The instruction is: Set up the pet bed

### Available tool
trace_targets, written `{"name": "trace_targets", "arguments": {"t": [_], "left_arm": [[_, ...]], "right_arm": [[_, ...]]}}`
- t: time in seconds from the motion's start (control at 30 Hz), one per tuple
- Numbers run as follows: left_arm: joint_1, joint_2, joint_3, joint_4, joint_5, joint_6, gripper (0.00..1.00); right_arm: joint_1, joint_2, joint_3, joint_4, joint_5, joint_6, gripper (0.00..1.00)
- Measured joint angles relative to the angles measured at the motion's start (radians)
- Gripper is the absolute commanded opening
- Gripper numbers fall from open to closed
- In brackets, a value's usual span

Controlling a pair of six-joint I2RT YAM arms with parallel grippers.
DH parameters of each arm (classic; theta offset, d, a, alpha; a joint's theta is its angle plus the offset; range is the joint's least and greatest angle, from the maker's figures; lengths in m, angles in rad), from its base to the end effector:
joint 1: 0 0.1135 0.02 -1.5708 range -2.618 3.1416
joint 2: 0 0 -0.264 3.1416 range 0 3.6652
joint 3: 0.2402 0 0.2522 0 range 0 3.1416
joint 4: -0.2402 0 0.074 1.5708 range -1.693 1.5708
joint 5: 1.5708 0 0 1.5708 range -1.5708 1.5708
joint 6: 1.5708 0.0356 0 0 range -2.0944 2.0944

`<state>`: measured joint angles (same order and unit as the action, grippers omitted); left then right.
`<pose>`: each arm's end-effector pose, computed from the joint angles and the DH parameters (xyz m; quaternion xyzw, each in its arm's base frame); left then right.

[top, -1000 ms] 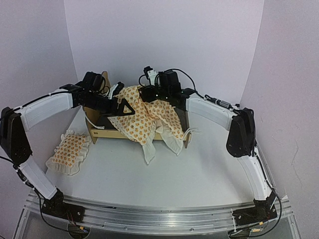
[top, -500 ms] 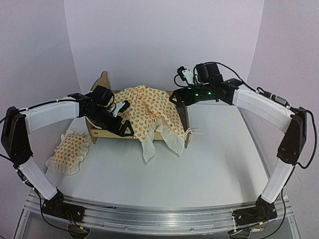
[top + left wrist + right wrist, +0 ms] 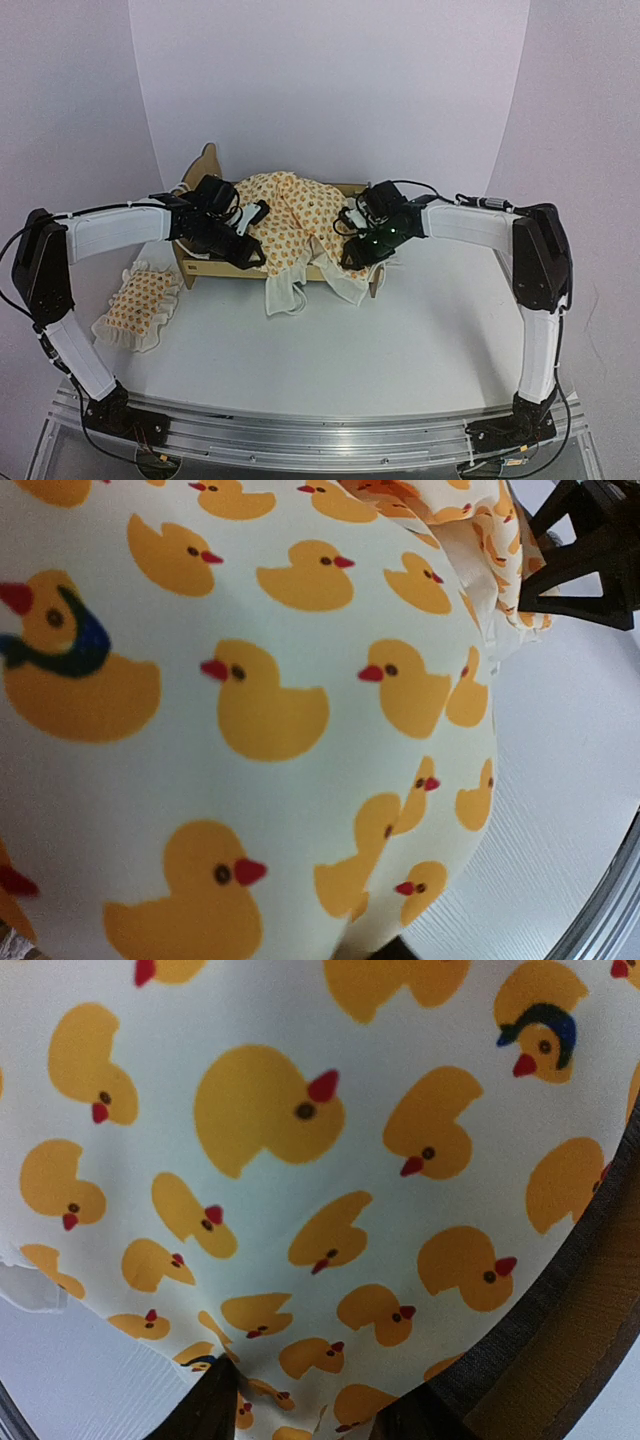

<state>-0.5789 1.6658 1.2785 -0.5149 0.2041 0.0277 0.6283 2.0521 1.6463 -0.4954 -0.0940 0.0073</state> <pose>0.2991 -0.2041 0.2539 0.3126 0.8868 -0.1814 0.2879 0.3693 0.2724 0.2201 -0.3029 0.8936 0.1447 0.2979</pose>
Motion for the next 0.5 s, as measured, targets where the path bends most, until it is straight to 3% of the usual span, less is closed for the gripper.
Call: {"name": "trace_targets", "arguments": {"t": [0.03, 0.1, 0.33, 0.5], "left_arm": [[0.000, 0.000, 0.000, 0.010, -0.002, 0.002, 0.00], [0.004, 0.001, 0.000, 0.022, -0.006, 0.008, 0.00], [0.088, 0.002, 0.075, -0.044, 0.035, 0.038, 0.00], [0.185, -0.076, 0.167, -0.092, 0.083, 0.095, 0.00]], "right_arm": [[-0.001, 0.000, 0.002, 0.000, -0.008, 0.003, 0.08], [-0.002, 0.000, 0.015, 0.001, -0.021, 0.013, 0.00], [-0.013, -0.046, 0.024, -0.009, -0.037, 0.052, 0.00], [-0.019, -0.262, 0.013, -0.058, -0.045, 0.085, 0.00]]}}
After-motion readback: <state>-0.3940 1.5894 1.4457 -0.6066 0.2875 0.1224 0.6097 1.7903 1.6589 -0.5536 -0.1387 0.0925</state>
